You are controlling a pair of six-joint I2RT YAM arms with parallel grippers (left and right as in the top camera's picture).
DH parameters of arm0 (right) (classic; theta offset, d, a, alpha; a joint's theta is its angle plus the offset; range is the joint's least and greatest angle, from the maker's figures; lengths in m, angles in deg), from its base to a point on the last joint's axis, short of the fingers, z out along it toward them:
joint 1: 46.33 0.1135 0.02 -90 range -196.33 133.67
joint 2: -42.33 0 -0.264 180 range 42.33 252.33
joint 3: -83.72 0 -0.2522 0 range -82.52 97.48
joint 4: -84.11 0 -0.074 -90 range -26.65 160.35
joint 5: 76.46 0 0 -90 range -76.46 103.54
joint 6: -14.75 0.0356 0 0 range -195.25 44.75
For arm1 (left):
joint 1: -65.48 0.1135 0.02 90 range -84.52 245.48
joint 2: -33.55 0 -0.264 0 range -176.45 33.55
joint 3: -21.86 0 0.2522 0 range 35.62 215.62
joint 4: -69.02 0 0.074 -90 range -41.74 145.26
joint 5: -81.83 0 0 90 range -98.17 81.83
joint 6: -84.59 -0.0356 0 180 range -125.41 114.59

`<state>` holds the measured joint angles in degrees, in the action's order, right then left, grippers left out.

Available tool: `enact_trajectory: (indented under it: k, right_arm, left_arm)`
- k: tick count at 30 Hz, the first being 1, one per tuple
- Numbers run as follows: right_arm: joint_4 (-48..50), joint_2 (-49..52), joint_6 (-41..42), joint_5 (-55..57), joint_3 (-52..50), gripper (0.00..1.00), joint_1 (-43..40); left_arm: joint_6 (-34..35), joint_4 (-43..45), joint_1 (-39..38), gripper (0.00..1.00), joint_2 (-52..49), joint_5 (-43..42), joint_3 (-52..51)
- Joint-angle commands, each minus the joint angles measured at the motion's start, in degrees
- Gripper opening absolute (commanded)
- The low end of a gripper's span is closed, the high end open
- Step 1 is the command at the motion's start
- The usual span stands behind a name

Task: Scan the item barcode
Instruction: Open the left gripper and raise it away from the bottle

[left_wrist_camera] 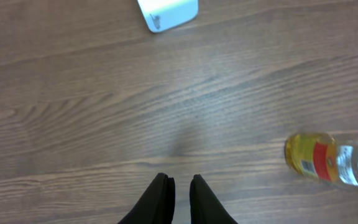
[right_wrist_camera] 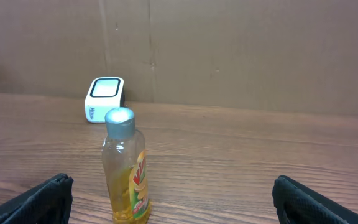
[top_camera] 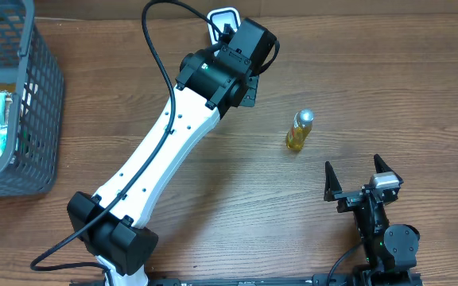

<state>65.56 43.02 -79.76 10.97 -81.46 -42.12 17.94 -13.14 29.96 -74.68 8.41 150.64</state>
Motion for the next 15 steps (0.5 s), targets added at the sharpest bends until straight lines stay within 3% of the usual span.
enact_trajectory:
  k: [1, 2, 6, 10, 12, 15]
  right_arm:
    - [0.2, -0.1, 0.0, -0.1, -0.6, 1.0, -0.1]
    - [0.2, -0.1, 0.0, -0.1, -0.6, 1.0, -0.1]
    - [0.2, -0.1, 0.0, -0.1, -0.6, 1.0, -0.1]
    - [0.2, -0.1, 0.0, -0.1, -0.6, 1.0, -0.1]
    - [0.2, -0.1, 0.0, -0.1, -0.6, 1.0, -0.1]
    - [0.2, -0.1, 0.0, -0.1, -0.6, 1.0, -0.1]
  left_arm:
    - [-0.7, -0.9, -0.1, 0.13, -0.3, -3.1, 1.4]
    - [-0.7, -1.0, -0.1, 0.15, -0.3, -4.0, 1.4]
    - [-0.7, -2.3, -0.1, 0.41, -0.3, -6.8, 1.4]
    - [-0.7, -3.8, -0.1, 0.84, -0.3, -7.2, 1.4]
    - [-0.7, -3.8, -0.1, 1.0, -0.3, -7.2, 1.4]
    - [-0.7, -3.8, -0.1, 1.0, -0.3, -7.2, 1.4]
